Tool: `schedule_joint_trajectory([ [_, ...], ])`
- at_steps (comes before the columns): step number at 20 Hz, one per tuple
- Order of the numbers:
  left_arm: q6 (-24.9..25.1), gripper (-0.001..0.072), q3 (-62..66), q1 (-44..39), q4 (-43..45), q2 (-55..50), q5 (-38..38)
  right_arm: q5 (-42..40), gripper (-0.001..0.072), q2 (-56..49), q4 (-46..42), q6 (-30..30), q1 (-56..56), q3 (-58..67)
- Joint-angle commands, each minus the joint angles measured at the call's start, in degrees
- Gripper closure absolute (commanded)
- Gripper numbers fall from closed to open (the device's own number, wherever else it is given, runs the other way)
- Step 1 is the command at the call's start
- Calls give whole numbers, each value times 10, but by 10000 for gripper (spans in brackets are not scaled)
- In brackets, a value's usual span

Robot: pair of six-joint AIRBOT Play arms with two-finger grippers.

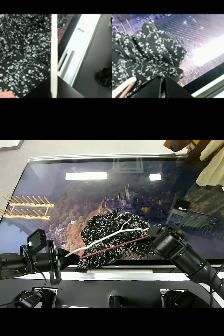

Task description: Fold the clothes and pants, and hang the long-sleeved shirts on hangers.

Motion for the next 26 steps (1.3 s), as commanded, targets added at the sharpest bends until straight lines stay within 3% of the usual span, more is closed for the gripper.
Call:
schedule_joint_trajectory([
  [1, -3, 689, 0, 0, 7, 11, -8, 7, 674, 0, -2, 2, 0, 0],
  [5, -29, 689, 0, 22, 38, 47, -11, 7, 674, 0, -4, 2, 0, 0],
  [9, -34, 689, 0, 27, 37, 53, -64, 2, 674, 0, -5, 13, 0, 0],
  [26, -30, 689, 7, 27, 35, 68, -57, -6, 674, 0, -4, 21, 0, 0],
])
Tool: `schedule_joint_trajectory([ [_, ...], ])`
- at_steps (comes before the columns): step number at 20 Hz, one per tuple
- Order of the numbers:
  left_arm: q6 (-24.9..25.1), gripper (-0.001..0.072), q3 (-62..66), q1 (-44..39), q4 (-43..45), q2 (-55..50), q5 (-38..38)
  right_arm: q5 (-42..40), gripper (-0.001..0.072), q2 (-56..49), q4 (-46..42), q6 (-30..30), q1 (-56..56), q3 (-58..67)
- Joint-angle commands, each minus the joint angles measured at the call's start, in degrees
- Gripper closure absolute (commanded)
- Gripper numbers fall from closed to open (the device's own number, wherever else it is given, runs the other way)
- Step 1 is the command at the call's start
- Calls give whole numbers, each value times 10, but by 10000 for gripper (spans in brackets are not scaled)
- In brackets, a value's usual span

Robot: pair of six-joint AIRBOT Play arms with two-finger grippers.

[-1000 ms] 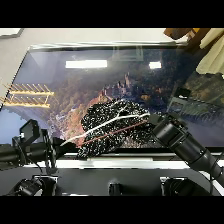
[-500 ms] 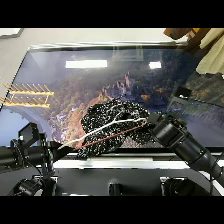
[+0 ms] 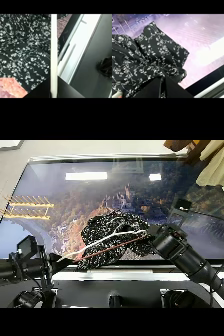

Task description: Fold the clothes and pants, and hang the long-sleeved shirts on hangers.

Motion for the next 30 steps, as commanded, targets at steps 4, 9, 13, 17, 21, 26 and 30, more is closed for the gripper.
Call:
schedule_joint_trajectory([
  [4, -39, 689, 5, 0, -3, 26, -17, 4, 674, 0, 0, 1, 0, 0],
  [9, -36, 689, -7, 0, -2, 18, -14, 0, 674, 0, 0, 1, 0, 0],
  [13, -36, 688, -10, 1, -2, 4, 2, 0, 674, 0, 1, 1, 0, 0],
  [17, -19, 689, -10, 0, -3, -14, 6, -1, 674, 0, 1, 1, 0, 0],
  [21, 5, 689, -10, -2, -7, -34, 21, -18, 674, 0, 3, 1, 0, 0],
  [26, 31, 690, -10, -2, -17, -55, 60, -55, 674, 0, 9, -24, 0, 15],
  [30, 57, 690, -10, -2, -48, -68, 61, -68, 674, 0, 0, -52, 0, 52],
])
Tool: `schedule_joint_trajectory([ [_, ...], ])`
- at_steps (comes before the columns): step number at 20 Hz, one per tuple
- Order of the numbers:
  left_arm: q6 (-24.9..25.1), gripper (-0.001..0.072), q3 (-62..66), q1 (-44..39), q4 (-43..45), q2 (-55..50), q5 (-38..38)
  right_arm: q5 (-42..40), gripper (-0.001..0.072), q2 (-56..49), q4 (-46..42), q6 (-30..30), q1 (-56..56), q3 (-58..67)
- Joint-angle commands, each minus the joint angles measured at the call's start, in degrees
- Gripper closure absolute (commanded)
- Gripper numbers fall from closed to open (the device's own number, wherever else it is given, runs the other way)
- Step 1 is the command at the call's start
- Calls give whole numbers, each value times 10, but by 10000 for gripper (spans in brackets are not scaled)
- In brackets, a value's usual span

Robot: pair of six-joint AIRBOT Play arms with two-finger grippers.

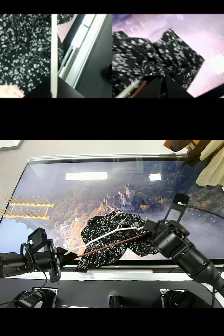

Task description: Fold the clothes and pants, and hang the long-sleeved shirts on hangers.

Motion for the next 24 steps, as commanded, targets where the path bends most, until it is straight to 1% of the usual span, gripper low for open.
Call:
schedule_joint_trajectory([
  [1, 22, 690, 0, 0, -24, -9, 8, -11, 674, 0, -12, -23, 0, 30],
  [3, 32, 690, 0, 0, -34, -8, 8, -8, 674, 0, -17, -33, 0, 40],
  [6, 47, 690, 0, 0, -73, -8, 8, -11, 674, 0, -20, -72, 0, 48],
  [8, 50, 690, 0, 0, -77, -12, 8, -30, 674, 0, -16, -106, 0, 65],
  [9, 64, 690, 0, 0, -77, -15, 9, -36, 674, 0, -16, -122, 0, 80],
  [14, 90, 690, 0, 0, -77, -39, 81, -26, 674, 0, 12, -171, 0, 149],
  [19, 92, 690, 0, 0, -78, -64, 120, 20, 674, 0, 38, -191, 0, 184],
  [21, 119, 691, 0, -8, -79, -68, 126, 21, 674, 0, 52, -201, 0, 184],
  [24, 135, 691, 0, -33, -98, -86, 126, 10, 674, 0, 54, -201, 0, 184],
])
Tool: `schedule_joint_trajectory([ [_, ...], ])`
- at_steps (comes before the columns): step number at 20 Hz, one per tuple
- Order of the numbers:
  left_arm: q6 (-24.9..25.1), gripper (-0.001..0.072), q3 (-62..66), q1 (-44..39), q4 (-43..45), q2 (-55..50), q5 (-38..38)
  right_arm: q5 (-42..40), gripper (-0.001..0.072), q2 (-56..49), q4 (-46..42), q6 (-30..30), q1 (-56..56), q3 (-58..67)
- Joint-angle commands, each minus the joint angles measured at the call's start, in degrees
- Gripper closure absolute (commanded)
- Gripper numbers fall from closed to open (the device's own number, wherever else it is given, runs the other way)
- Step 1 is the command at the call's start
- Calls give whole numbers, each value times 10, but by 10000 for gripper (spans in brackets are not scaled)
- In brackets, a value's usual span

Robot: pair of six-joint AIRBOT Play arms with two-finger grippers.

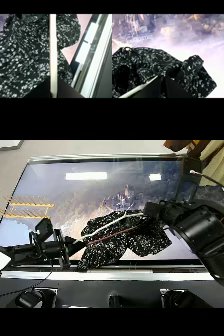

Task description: Fold the clothes and pants, and hang the long-sleeved shirts on hangers.

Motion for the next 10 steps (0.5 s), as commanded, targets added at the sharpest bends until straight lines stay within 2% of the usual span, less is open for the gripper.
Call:
schedule_joint_trajectory([
  [1, 28, 691, 0, -27, -15, -21, 13, 0, 674, 0, 10, -7, 0, 4],
  [5, 30, 691, 0, -53, -22, -38, 61, -1, 674, 0, 10, -17, 0, 4],
  [7, 54, 691, 0, -57, -49, -52, 68, -4, 674, 0, 21, -32, 0, 4],
  [10, 63, 691, 0, -58, -69, -79, 81, -5, 674, 0, 36, -35, 0, 4],
])
